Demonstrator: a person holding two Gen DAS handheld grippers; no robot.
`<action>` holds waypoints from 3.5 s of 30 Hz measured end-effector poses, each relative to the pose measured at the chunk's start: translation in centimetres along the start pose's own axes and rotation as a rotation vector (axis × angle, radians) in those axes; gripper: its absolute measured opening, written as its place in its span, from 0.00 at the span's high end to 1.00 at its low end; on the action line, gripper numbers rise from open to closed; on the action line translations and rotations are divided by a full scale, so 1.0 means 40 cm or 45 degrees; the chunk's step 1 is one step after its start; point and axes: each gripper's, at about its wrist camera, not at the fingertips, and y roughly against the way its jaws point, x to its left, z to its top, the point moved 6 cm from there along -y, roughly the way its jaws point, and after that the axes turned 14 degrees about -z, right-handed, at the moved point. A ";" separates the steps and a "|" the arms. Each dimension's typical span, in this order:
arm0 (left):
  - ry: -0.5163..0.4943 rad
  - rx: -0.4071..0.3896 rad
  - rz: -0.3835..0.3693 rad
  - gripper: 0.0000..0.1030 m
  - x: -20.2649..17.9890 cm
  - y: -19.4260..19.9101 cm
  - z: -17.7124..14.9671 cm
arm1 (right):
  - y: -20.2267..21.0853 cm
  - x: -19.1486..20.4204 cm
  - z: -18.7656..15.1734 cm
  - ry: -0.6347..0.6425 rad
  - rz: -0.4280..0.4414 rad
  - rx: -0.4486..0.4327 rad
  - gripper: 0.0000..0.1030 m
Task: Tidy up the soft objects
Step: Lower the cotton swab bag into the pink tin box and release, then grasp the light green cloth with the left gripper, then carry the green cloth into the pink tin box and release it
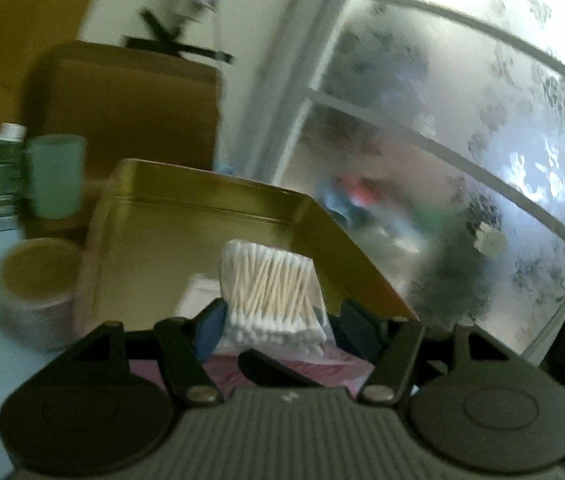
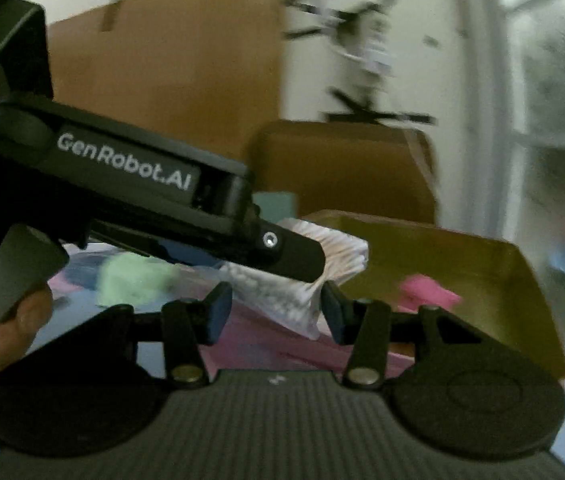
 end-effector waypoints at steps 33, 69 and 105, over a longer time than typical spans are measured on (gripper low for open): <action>0.472 -0.327 0.418 0.36 0.304 0.572 -0.286 | -0.154 0.422 0.079 0.161 0.395 0.123 0.49; 0.441 -0.073 0.311 0.55 0.224 0.393 -0.274 | -0.026 0.369 -0.134 0.315 0.587 0.335 0.58; 0.099 -0.285 0.366 0.15 0.181 0.336 -0.074 | -0.166 -0.007 0.031 -0.062 -0.205 -0.074 0.22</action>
